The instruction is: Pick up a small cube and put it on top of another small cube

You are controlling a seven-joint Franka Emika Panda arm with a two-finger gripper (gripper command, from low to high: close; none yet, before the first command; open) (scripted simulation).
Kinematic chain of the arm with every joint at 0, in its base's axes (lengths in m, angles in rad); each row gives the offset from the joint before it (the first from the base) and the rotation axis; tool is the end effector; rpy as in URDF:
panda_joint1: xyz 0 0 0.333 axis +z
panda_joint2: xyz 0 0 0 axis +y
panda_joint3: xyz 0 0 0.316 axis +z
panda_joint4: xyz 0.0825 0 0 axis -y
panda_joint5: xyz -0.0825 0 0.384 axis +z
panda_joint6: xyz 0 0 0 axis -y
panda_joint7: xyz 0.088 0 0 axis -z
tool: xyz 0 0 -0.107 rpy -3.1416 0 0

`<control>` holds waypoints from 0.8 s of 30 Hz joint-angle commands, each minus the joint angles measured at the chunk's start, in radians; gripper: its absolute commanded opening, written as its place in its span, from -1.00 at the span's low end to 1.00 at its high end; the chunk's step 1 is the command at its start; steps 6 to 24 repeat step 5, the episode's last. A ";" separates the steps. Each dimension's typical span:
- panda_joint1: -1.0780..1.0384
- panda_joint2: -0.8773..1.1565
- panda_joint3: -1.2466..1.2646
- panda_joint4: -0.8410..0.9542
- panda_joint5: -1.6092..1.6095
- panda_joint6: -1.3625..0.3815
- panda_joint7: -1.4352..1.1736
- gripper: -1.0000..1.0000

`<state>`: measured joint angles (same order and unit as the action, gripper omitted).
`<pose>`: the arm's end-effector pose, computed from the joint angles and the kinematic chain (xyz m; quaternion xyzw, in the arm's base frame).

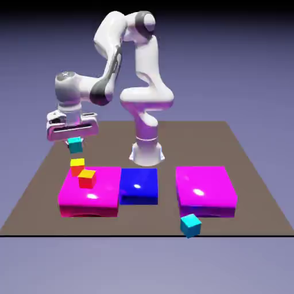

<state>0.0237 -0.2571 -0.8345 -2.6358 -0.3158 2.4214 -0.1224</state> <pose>0.2947 -0.2935 0.3020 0.9771 -0.2124 -0.0106 0.0031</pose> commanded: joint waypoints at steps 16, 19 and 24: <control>0.005 0.025 -0.009 -0.009 0.011 0.032 -0.009 1.00; 0.005 0.025 -0.009 -0.009 0.011 0.032 -0.009 1.00; 0.005 0.025 -0.009 -0.009 0.011 0.032 -0.009 1.00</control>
